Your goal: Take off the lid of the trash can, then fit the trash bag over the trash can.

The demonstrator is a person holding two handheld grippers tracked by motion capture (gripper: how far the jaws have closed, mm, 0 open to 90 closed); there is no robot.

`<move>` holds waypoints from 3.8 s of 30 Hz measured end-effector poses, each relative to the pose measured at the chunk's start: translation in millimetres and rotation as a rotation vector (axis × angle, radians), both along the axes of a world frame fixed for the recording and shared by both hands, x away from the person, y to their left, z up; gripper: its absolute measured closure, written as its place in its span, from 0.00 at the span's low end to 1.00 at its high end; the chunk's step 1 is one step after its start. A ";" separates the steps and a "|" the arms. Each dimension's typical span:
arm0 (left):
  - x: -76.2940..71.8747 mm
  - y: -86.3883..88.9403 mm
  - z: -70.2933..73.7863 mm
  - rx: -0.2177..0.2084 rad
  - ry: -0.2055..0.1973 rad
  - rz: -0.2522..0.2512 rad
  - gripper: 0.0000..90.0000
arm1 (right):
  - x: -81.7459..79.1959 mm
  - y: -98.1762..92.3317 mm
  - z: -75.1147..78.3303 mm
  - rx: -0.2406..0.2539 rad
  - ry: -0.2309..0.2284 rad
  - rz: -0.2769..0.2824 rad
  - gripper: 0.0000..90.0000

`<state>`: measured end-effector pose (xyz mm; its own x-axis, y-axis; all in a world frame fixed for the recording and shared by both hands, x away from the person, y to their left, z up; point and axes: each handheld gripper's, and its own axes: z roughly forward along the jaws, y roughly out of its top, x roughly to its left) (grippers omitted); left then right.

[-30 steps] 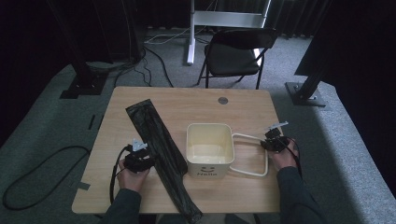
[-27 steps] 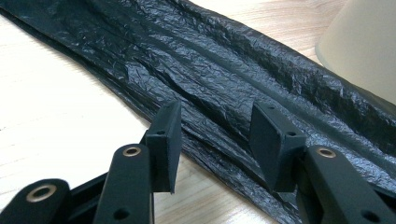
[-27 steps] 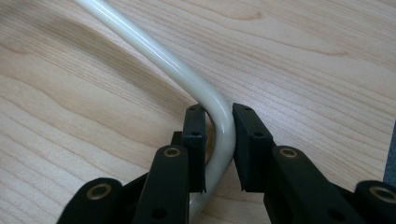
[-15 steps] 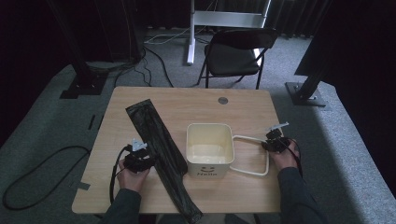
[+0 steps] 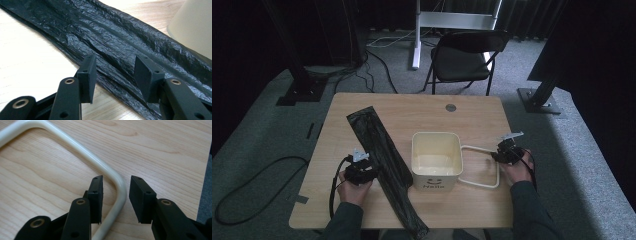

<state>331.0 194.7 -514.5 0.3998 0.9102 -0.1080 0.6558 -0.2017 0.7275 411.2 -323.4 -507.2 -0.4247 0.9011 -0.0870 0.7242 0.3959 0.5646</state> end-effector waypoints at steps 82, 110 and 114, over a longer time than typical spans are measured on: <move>3.7 7.8 9.1 -0.047 -0.044 0.011 0.56 | -56.5 42.9 -3.1 0.117 -0.087 0.131 0.62; 24.3 10.4 -4.1 -0.046 0.035 0.150 0.35 | -56.2 42.5 -0.3 0.119 -0.095 0.138 0.62; 32.8 11.2 -6.4 -0.027 0.052 0.173 0.33 | -56.2 40.5 0.4 0.122 -0.097 0.134 0.62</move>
